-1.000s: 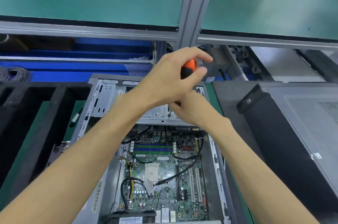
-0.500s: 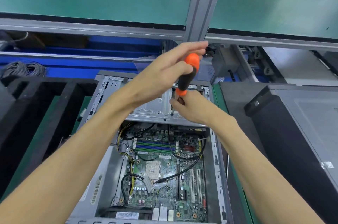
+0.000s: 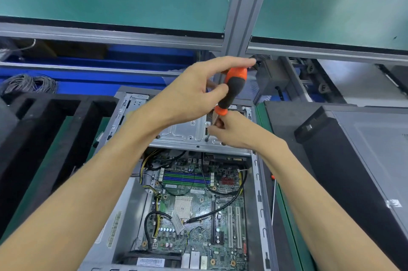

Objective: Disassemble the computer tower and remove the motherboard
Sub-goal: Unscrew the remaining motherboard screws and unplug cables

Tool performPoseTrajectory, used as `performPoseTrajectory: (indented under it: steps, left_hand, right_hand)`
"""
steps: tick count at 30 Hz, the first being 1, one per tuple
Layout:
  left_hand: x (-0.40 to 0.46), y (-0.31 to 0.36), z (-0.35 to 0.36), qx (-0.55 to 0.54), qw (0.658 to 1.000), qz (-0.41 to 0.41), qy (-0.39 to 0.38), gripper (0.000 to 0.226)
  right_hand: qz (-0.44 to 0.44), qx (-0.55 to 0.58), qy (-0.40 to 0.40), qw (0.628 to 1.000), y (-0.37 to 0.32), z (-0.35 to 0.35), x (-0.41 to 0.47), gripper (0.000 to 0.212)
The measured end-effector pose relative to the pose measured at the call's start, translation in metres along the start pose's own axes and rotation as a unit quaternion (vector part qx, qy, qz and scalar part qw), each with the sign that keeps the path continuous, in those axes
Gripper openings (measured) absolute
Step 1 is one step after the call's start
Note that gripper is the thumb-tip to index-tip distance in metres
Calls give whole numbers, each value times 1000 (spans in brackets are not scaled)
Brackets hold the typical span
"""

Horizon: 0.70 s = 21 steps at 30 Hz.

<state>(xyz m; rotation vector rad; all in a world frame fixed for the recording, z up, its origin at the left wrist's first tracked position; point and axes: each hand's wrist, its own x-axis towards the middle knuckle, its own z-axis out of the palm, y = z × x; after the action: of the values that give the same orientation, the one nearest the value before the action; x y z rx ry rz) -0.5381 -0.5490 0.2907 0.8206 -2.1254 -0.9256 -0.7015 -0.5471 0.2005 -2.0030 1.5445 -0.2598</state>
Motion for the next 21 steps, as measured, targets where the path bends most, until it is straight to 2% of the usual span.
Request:
performPoseTrajectory:
  steps: [3,5,7,9,11,14,16,18,21]
  left_hand:
    - [3,0,2,104,992,35,56,34]
    - [7,-1,6,148,984,30,95,38]
    - [9,-1,9,95,992,3,80,43]
    - [6,0,8,-20,1000,-18,5,46]
    - [2,-2,5,-33,999,-13,-25,55]
    - [4,-3,5,58,997,18,36,43]
    - [8,-3,10,92,992,9,85,42]
    - [10,-5,14,70,991,-24,114,46]
    - [7,-22,10,-34,987,-83,133,19]
  right_hand:
    - [-15,-34,31,999,-1,3,-2,47]
    - [-25,-41,24,999,-4,6,-1,53]
    - [-25,-36,4,999,-7,7,1,46]
    - [-13,-21,-2,1000,-7,6,2,40]
    - [-6,-3,2,1000,-3,4,0,32]
    - [-21,12,34,999,1,4,-4,30]
    - [-29,60,65,996,2,5,-5,28]
    - [-44,93,84,991,2,7,-6,31]
    - [-60,95,117,987,4,9,-7,31]
